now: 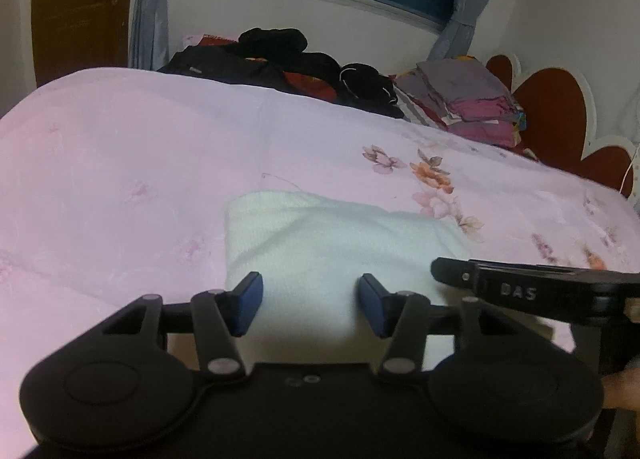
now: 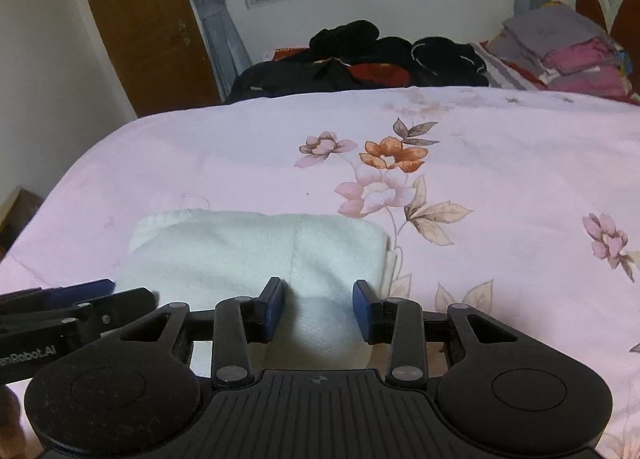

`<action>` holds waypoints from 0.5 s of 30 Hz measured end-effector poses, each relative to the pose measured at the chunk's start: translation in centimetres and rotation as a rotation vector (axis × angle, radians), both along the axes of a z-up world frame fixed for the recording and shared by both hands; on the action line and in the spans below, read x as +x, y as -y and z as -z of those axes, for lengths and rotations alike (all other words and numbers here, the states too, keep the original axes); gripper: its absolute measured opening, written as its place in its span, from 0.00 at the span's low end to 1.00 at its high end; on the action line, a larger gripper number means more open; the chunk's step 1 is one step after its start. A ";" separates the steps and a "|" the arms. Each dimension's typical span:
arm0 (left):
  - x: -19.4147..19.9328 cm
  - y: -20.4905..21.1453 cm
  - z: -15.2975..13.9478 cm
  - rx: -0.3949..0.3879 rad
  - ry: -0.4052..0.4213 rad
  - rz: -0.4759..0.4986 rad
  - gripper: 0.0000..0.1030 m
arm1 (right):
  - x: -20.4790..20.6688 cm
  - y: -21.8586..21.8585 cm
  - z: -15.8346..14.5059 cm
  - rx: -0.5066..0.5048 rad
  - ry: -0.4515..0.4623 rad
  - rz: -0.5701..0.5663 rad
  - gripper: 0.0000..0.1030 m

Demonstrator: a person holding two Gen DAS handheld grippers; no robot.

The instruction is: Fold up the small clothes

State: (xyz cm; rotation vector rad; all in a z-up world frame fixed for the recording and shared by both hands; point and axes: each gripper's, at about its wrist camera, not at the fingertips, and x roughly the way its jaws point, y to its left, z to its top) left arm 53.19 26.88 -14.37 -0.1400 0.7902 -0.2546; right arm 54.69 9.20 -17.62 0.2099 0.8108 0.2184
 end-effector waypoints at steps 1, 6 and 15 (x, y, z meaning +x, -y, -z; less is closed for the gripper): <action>-0.5 -0.1 -0.4 0.002 0.002 0.001 0.50 | -0.2 -0.1 -0.4 -0.008 0.008 0.002 0.36; -3.3 -0.5 -1.2 -0.004 -0.019 -0.006 0.50 | -3.3 0.2 -2.9 0.016 0.073 0.003 0.36; -7.8 -0.5 0.1 0.007 -0.093 0.011 0.50 | -10.0 0.4 -3.1 0.005 0.056 0.002 0.36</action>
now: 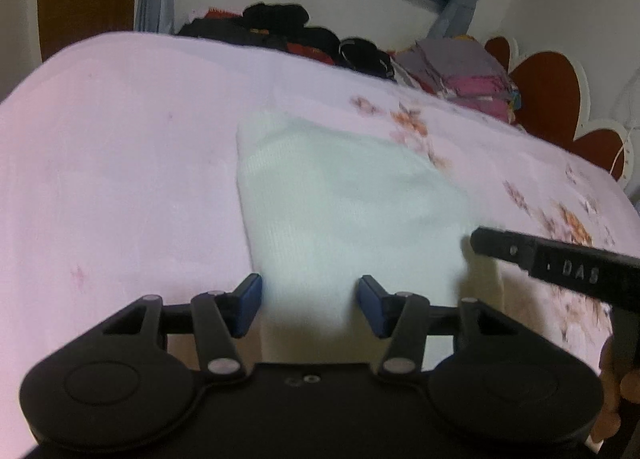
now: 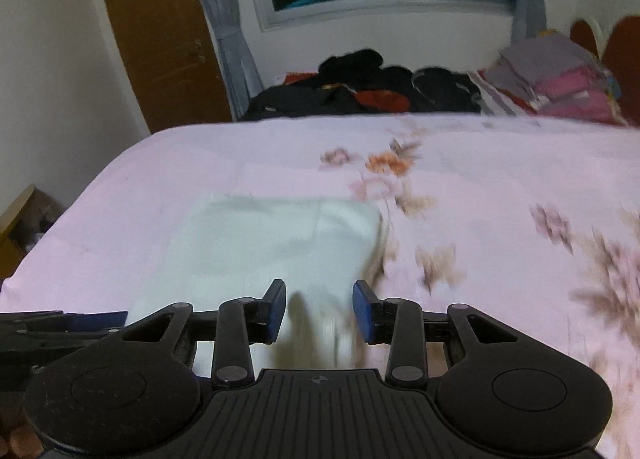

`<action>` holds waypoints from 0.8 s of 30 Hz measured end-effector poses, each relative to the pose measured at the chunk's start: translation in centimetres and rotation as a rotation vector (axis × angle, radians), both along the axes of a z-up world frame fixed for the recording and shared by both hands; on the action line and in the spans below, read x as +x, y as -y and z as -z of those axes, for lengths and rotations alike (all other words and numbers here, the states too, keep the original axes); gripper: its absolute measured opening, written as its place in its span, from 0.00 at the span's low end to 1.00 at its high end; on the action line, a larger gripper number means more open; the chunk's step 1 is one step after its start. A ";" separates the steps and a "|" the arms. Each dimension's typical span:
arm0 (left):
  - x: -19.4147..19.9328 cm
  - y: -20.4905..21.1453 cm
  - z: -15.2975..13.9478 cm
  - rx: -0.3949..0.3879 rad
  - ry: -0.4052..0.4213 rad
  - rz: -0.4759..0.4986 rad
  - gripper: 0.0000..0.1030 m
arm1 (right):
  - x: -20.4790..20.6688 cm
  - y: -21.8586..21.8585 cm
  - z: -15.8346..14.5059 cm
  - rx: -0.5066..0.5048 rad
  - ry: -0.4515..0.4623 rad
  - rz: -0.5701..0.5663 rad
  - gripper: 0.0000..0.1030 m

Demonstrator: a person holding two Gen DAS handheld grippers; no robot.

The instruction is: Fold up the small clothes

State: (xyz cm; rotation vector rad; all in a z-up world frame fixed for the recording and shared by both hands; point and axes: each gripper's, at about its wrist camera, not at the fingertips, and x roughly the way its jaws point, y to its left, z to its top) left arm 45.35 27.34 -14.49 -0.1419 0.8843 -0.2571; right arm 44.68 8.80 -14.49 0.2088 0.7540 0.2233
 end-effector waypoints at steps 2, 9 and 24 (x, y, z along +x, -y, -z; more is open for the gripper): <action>-0.4 0.2 0.5 0.015 -0.003 0.004 0.52 | -0.6 -0.3 1.2 -0.044 -0.040 0.017 0.36; -1.3 0.7 0.4 0.046 -0.001 0.030 0.60 | -2.9 0.3 2.4 -0.064 -0.083 0.062 0.36; -3.0 0.9 1.3 0.095 -0.068 -0.019 1.00 | -5.1 -1.1 4.1 -0.169 -0.124 0.030 0.36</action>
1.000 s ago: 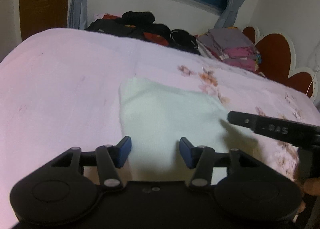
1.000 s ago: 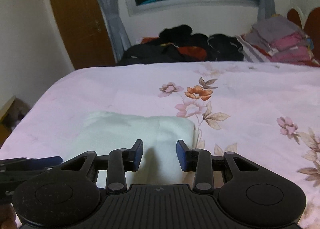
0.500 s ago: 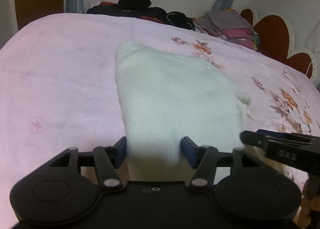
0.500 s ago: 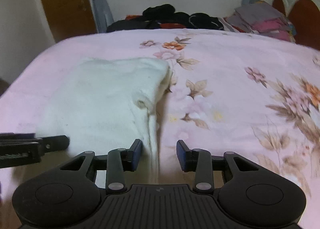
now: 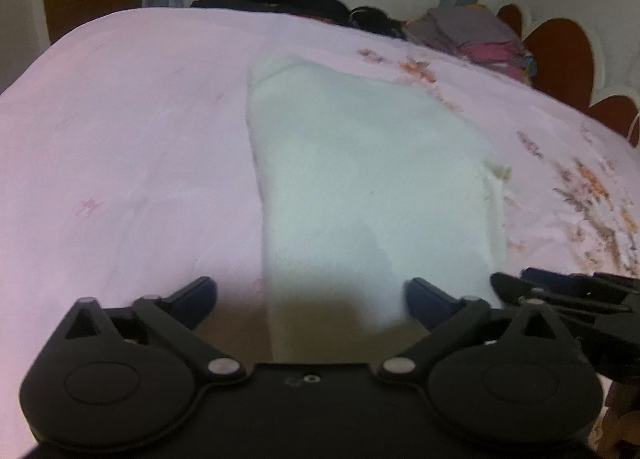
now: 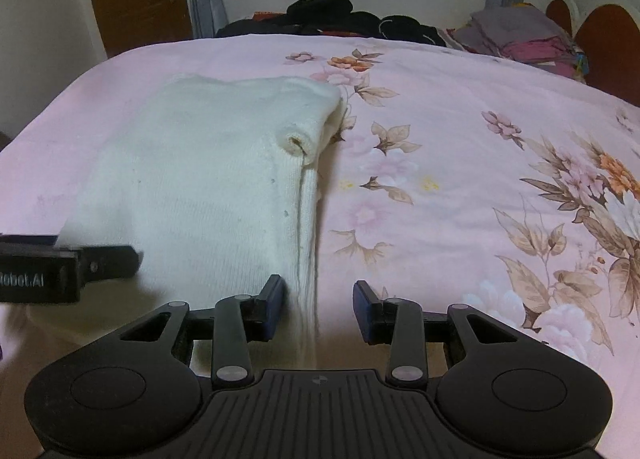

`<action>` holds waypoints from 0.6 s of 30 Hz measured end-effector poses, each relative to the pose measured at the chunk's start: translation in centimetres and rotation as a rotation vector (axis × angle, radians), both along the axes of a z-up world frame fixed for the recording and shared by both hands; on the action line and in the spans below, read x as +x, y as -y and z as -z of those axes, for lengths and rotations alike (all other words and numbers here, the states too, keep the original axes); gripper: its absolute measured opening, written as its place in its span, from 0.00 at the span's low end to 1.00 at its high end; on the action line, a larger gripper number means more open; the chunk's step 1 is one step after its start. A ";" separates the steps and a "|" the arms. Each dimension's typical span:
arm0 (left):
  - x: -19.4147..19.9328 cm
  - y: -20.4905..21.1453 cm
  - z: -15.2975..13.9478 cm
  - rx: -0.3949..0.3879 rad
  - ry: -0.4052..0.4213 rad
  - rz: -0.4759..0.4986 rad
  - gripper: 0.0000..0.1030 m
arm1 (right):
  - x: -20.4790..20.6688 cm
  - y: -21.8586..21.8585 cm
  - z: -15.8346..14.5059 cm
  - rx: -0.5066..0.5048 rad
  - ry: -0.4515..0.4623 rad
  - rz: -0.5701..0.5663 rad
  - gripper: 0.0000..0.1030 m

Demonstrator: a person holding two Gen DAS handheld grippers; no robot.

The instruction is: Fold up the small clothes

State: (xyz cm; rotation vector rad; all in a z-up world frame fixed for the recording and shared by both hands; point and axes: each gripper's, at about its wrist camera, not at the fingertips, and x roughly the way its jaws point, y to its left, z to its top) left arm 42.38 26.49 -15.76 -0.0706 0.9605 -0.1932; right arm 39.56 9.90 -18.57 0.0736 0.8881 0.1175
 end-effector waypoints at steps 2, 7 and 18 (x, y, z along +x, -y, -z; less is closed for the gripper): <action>0.0 0.0 -0.1 0.009 -0.019 -0.014 1.00 | 0.0 0.3 0.1 0.010 0.001 -0.005 0.36; -0.3 0.4 -0.5 0.068 -0.072 -0.098 1.00 | 0.0 0.4 -0.2 0.024 0.002 -0.008 0.36; -8.7 1.6 -7.3 0.171 0.025 -0.197 0.99 | -6.4 3.2 -5.6 0.146 0.074 -0.057 0.37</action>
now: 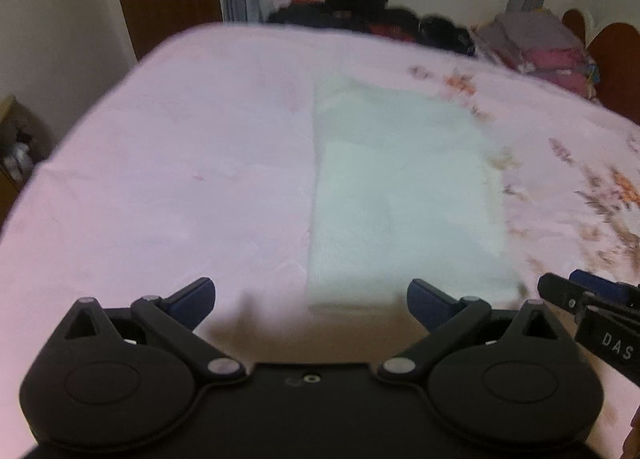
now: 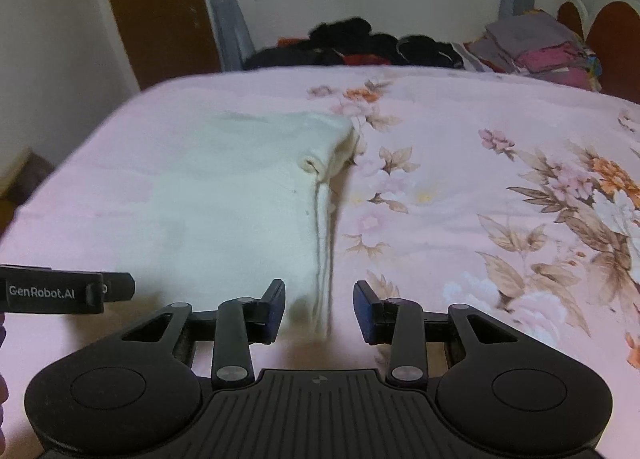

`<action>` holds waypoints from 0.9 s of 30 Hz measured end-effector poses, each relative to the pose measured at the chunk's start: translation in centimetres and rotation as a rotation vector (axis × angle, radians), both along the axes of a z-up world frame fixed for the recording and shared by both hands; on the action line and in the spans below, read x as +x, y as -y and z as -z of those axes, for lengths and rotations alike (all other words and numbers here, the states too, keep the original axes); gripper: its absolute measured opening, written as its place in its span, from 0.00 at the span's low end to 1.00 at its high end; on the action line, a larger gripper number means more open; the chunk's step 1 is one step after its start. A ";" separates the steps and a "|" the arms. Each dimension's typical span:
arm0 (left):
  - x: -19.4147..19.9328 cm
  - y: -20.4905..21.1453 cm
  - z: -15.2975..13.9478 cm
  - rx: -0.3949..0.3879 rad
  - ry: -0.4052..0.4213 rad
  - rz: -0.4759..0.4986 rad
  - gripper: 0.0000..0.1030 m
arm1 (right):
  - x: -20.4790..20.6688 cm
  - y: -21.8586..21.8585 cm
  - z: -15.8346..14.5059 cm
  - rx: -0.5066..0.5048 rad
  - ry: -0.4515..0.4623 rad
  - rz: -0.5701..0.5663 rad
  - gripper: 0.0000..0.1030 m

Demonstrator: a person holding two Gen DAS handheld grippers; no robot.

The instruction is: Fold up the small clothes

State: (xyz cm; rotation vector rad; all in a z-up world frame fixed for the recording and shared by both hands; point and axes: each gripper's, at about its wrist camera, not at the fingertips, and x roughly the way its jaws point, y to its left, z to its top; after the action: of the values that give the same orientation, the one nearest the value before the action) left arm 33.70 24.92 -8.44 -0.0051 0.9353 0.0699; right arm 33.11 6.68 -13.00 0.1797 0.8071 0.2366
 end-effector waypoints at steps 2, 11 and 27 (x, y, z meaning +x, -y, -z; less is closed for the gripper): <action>-2.7 0.5 -2.1 0.027 0.058 0.014 0.99 | -2.2 0.9 -1.5 0.036 0.015 -0.022 0.37; -12.6 1.9 -9.0 -0.027 0.118 0.034 1.00 | -13.7 4.3 -9.0 0.051 0.173 -0.060 0.90; -24.1 3.7 -14.6 -0.022 0.244 0.036 1.00 | -25.9 5.6 -17.2 0.044 0.311 0.088 1.00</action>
State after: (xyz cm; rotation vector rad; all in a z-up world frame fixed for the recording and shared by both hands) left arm 9.63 21.26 6.16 -0.0166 0.6916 0.0253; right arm 7.17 1.12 4.21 0.2130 0.4840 0.1929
